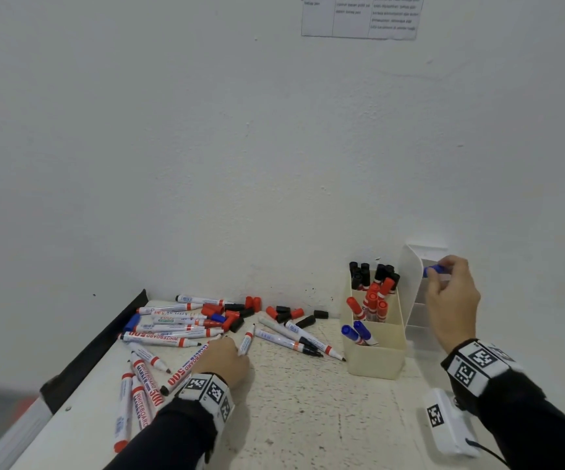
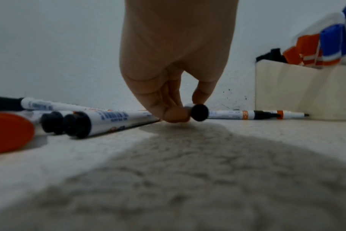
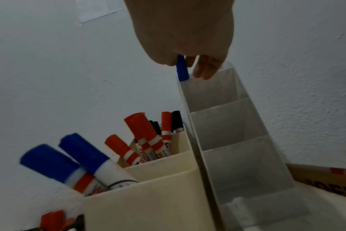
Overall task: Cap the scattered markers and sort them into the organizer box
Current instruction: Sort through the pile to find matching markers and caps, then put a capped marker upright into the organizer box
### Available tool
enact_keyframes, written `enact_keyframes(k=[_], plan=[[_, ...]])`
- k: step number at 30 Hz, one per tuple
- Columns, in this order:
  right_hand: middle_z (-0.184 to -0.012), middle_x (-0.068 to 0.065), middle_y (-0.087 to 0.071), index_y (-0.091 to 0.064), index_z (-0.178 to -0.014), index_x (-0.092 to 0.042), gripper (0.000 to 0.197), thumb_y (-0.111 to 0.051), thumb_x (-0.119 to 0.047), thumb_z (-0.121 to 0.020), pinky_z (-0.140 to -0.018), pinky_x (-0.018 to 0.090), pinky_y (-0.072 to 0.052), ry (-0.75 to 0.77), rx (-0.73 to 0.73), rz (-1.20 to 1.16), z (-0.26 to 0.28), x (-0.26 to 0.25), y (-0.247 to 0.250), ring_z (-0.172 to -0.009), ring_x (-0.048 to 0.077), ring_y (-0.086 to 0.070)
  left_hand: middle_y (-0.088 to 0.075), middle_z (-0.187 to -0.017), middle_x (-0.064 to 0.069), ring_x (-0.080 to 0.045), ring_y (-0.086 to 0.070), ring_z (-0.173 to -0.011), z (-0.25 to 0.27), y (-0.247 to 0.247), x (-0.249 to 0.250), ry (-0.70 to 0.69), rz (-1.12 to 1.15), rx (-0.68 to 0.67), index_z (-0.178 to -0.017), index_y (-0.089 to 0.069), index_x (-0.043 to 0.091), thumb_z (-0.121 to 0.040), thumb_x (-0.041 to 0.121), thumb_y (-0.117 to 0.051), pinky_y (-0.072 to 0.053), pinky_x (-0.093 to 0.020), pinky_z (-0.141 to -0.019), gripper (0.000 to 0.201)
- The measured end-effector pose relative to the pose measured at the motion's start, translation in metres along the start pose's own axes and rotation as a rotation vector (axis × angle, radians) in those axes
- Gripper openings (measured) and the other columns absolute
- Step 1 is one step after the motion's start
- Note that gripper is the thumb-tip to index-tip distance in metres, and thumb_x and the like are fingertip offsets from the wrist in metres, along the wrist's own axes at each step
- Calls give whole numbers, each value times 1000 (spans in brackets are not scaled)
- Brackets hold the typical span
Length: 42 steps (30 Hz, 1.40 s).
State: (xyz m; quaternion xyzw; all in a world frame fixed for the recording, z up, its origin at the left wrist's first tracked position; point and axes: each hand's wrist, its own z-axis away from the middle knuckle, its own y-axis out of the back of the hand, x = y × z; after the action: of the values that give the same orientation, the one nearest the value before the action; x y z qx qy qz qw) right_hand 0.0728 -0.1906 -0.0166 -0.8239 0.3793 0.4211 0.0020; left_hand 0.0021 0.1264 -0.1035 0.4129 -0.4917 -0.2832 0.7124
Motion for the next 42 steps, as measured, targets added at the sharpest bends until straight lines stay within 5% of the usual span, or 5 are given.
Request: enact_keyframes(k=[6, 10, 18, 28, 42], plan=[[-121, 21, -42, -51, -106, -2, 22, -52, -9, -86, -92, 42, -34, 27, 186, 183, 7, -42, -11, -111, 35, -39, -61, -78, -6, -16, -55, -71, 5, 8, -4, 45, 366, 58, -76, -62, 10, -90, 23, -53, -46, -23, -71, 21], [-109, 15, -44, -53, -98, -3, 15, -51, -4, -83, -86, 24, -32, 251, 178, 2, 19, -92, -34, -98, 16, -37, -62, -83, -11, -20, -58, -74, 9, 17, -8, 62, 459, 71, -73, -59, 13, -89, 22, -55, -52, -32, -81, 18], [-79, -1, -57, -56, -106, -12, 19, -43, -12, -92, -56, 21, -41, 61, -688, -92, 67, -118, -111, -57, 10, -48, -56, -93, 0, -16, -59, -93, 14, 19, -11, -23, 331, 96, -94, -52, 19, -90, 25, -55, -47, -23, -82, 8], [-150, -2, -25, -28, -142, -33, 45, -29, -35, -97, -108, 45, -23, 181, -1145, 655, 91, -40, -172, -135, 30, -22, -61, -102, -1, -13, -59, -88, 11, 8, -8, -65, 277, 64, -106, -55, 17, -92, 28, -52, -48, -24, -82, 18], [-120, 4, -52, -50, -107, -24, 14, -42, -26, -95, -96, 39, -34, 137, -1032, 579, 92, -54, -181, -110, 23, -44, -54, -95, 2, -16, -58, -92, 16, 3, -7, -62, 240, 92, -110, -56, 14, -91, 30, -53, -51, -32, -87, 25]])
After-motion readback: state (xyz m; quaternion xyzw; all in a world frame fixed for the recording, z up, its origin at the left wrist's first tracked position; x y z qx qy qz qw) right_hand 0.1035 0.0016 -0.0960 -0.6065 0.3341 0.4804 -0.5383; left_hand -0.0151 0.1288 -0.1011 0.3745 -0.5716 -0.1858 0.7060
